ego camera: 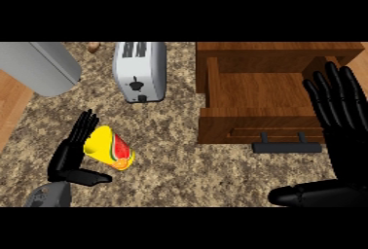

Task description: Pick up the cup, place it into the drawer and close the drawer

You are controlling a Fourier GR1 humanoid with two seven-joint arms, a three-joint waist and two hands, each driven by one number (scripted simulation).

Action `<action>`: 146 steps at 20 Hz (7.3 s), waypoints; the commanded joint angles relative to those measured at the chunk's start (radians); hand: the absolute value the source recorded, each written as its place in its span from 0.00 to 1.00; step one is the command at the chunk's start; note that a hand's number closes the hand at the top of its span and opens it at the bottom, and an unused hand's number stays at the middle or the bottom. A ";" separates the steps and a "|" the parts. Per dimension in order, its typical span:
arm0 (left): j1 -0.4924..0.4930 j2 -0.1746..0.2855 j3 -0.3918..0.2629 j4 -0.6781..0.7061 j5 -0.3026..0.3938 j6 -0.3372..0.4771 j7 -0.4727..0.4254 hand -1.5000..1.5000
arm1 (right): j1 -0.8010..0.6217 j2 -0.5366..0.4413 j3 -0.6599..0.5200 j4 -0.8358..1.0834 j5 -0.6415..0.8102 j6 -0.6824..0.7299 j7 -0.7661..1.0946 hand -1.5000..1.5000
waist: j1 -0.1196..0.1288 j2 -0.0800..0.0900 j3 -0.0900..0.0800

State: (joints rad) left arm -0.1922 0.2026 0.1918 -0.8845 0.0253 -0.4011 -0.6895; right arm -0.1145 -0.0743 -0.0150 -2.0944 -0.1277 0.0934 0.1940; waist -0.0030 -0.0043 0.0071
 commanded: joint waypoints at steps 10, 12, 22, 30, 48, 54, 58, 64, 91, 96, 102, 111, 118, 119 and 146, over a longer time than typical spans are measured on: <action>-0.083 0.019 -0.016 0.299 -0.044 -0.070 -0.167 0.00 | -0.029 -0.017 -0.038 -0.013 -0.039 0.002 0.033 0.00 | -0.006 0.008 -0.009; -0.097 -0.052 -0.037 0.243 -0.048 0.010 -0.125 0.00 | 0.028 -0.025 -0.041 -0.022 -0.041 0.028 0.008 0.00 | -0.004 0.005 -0.008; -0.152 -0.026 -0.016 0.406 -0.020 -0.071 -0.190 0.00 | 0.051 -0.016 -0.033 0.009 -0.049 0.060 -0.058 0.00 | -0.012 0.009 -0.009; -0.166 -0.021 -0.031 0.409 0.037 -0.236 -0.155 0.00 | -0.012 -0.019 -0.049 0.085 -0.039 0.046 -0.051 0.00 | -0.006 0.011 -0.009; -0.123 -0.082 0.105 0.348 0.158 0.115 -0.339 1.00 | 0.036 -0.022 -0.045 -0.016 -0.041 0.040 -0.011 0.00 | -0.002 0.005 -0.008; -0.113 -0.104 0.086 0.184 0.188 0.141 -0.293 1.00 | 0.021 -0.029 -0.041 -0.040 -0.042 0.031 0.038 0.00 | 0.006 0.002 -0.007; -0.107 -0.135 0.023 0.102 0.177 0.097 -0.268 1.00 | 0.054 -0.022 -0.048 -0.042 -0.043 0.032 0.024 0.00 | 0.004 0.002 -0.007; -0.129 -0.133 -0.052 -0.158 0.194 0.132 -0.028 1.00 | 0.011 -0.040 -0.074 0.044 -0.048 0.061 -0.028 0.00 | 0.008 0.002 -0.006; -0.697 -0.203 -0.220 -0.282 0.177 0.615 0.504 1.00 | 0.018 -0.026 -0.066 0.031 -0.045 0.055 -0.011 0.00 | -0.013 0.007 -0.007; -0.734 -0.202 -0.276 -0.319 0.170 0.662 0.602 1.00 | 0.025 -0.023 -0.084 0.038 -0.049 0.053 -0.036 0.00 | -0.004 0.004 -0.007; -0.946 -0.203 -0.269 -0.003 0.219 0.720 0.526 1.00 | 0.060 -0.022 -0.077 0.045 -0.045 0.081 -0.080 0.00 | -0.022 0.009 -0.006; -0.972 -0.203 -0.469 0.187 0.417 0.818 0.364 1.00 | 0.013 -0.002 -0.030 0.035 -0.005 0.040 -0.024 0.00 | -0.033 0.010 -0.007; -1.128 -0.203 -0.469 0.420 0.469 0.772 0.355 1.00 | -0.031 -0.025 -0.068 0.119 -0.035 0.076 -0.080 0.00 | -0.051 0.020 -0.006; -1.095 -0.203 -0.497 0.430 0.476 0.764 0.310 1.00 | -0.042 -0.040 -0.075 0.082 -0.049 0.066 -0.016 0.00 | -0.054 0.018 -0.006; -1.081 -0.202 -0.724 0.398 0.714 0.820 0.224 0.00 | -0.055 -0.026 -0.080 0.066 -0.182 0.114 -0.012 0.00 | -0.078 0.021 -0.007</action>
State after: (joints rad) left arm -1.3051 0.0040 -0.5551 -0.4490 0.6833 0.4492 -0.3998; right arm -0.1537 -0.0902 -0.0782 -2.0069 -0.2534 0.2032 0.1352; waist -0.0998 0.0213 0.0011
